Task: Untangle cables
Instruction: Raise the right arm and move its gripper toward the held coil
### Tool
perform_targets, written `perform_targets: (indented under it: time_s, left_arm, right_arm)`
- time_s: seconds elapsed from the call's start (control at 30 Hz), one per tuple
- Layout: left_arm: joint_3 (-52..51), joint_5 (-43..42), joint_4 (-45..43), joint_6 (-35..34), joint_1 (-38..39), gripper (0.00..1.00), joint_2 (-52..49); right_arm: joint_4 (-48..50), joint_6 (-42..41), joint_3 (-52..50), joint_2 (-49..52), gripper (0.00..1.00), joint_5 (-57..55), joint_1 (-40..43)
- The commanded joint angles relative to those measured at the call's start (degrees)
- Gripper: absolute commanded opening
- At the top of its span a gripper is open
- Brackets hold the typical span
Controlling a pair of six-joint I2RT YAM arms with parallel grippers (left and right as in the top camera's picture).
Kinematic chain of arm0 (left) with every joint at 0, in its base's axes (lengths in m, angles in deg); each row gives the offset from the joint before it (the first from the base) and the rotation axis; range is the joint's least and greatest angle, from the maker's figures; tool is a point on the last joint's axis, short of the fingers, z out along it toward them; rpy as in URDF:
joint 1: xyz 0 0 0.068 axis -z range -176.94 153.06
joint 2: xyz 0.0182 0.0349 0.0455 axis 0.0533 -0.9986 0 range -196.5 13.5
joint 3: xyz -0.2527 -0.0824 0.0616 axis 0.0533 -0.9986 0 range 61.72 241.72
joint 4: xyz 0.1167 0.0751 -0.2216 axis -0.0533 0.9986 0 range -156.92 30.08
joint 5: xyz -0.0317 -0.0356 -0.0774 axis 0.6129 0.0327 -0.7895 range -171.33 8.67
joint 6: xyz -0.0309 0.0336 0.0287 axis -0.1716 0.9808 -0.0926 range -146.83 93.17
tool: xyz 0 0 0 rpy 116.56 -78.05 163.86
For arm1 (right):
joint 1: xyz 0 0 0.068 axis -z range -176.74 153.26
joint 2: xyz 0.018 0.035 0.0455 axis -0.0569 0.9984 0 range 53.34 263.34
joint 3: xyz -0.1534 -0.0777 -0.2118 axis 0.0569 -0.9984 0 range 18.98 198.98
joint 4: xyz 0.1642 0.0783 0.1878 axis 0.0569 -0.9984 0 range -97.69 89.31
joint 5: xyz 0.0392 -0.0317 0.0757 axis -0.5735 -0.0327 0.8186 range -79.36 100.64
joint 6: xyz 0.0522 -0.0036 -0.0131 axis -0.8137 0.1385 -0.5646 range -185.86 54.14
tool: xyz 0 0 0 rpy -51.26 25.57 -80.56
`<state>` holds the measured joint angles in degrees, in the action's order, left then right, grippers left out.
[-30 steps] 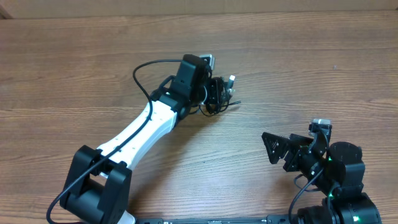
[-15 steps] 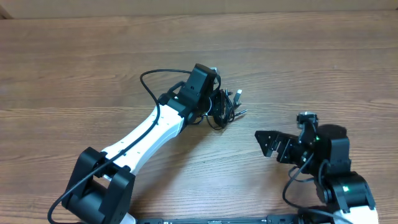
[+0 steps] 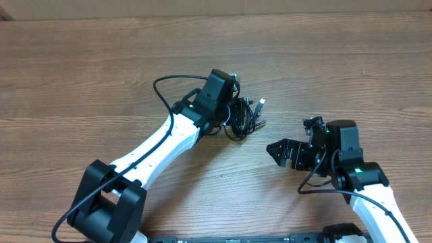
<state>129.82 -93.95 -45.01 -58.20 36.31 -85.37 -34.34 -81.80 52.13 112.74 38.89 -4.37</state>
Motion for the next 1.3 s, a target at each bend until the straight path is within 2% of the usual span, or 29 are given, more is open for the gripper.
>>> perform_targets:
  time_s: [0.0, 0.1, 0.23, 0.33, 0.47, 0.87, 0.97, 1.1, 1.27]
  left_arm:
    - [0.85, -0.94, 0.44, 2.89, -0.22, 0.06, 1.31]
    - [0.85, -0.94, 0.61, 3.13, -0.24, 0.10, 1.29]
    - [0.85, -0.96, 0.61, 3.13, -0.22, 0.11, 1.29]
    - [0.85, -0.94, 0.55, 3.17, -0.22, 0.04, 1.29]
    - [0.85, -0.94, 0.57, 4.66, -0.26, 0.04, 1.29]
    - [0.85, -2.49, -1.53, 4.59, -0.26, 0.04, 1.29]
    - [0.85, -2.49, -1.49, 4.61, -0.24, 0.07, 1.29]
    - [0.85, -2.45, -1.05, 4.63, -0.24, 0.15, 1.29]
    - [0.85, -2.38, -1.14, 4.63, -0.24, 0.14, 1.27]
  right_arm:
    - [2.45, 1.44, 1.33, 0.04, 1.00, 1.42, -1.90]
    - [5.55, 1.42, 1.33, 0.04, 1.00, 0.83, -4.00]
    - [8.00, 1.42, 1.46, 0.04, 1.00, -6.03, -7.04]
    - [7.78, 1.40, 1.99, 0.04, 1.00, -13.40, -9.27]
    - [9.31, 1.16, 2.34, 0.04, 1.00, -19.02, -10.84]
    - [13.73, 1.05, 2.25, 1.29, 1.00, -19.06, -15.69]
    - [13.75, 1.05, 2.23, 2.36, 1.00, -19.26, -16.26]
    - [13.84, 1.05, 2.23, 3.23, 1.00, -19.85, -16.26]
    - [13.90, 1.49, 2.23, 3.72, 1.00, -20.96, -16.24]
